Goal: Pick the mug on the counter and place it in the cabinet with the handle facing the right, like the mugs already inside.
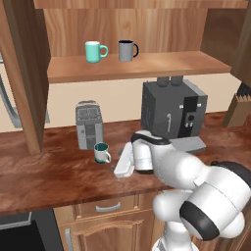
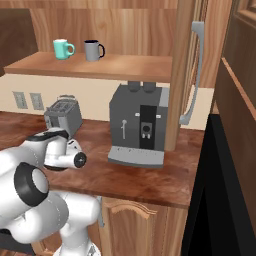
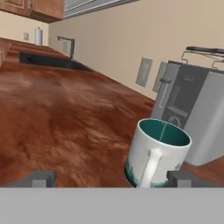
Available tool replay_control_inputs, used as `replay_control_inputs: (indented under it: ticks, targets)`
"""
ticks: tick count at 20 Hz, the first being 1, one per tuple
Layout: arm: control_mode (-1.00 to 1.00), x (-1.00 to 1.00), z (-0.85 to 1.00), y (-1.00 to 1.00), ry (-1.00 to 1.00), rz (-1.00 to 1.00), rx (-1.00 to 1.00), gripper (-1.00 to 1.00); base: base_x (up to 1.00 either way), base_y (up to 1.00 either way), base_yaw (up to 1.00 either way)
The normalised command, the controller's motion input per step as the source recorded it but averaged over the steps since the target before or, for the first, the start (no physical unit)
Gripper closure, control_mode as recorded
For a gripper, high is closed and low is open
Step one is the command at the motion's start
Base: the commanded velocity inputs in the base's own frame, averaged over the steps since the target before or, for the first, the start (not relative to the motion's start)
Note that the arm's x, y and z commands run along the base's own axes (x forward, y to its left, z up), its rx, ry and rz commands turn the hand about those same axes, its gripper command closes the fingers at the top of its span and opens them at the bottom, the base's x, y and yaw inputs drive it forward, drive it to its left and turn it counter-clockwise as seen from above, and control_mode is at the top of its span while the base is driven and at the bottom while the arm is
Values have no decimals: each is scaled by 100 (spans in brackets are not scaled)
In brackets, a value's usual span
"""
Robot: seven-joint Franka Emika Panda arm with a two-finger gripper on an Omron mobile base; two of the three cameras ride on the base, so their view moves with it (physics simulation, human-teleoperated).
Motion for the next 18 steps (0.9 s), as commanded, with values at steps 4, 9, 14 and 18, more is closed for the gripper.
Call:
replay_control_inputs:
  ticks: [4, 9, 14, 18]
  targets:
    - [-100, 9, -5, 0, 0, -6, 3, -100, 0, 0, 0]
    - [-100, 22, -1, 1, 0, -5, 4, -100, 0, 0, 0]
    - [-100, 23, -5, 1, 0, -5, 5, -100, 0, 0, 0]
    - [-100, 21, -12, 0, 0, -4, 5, -100, 0, 0, 0]
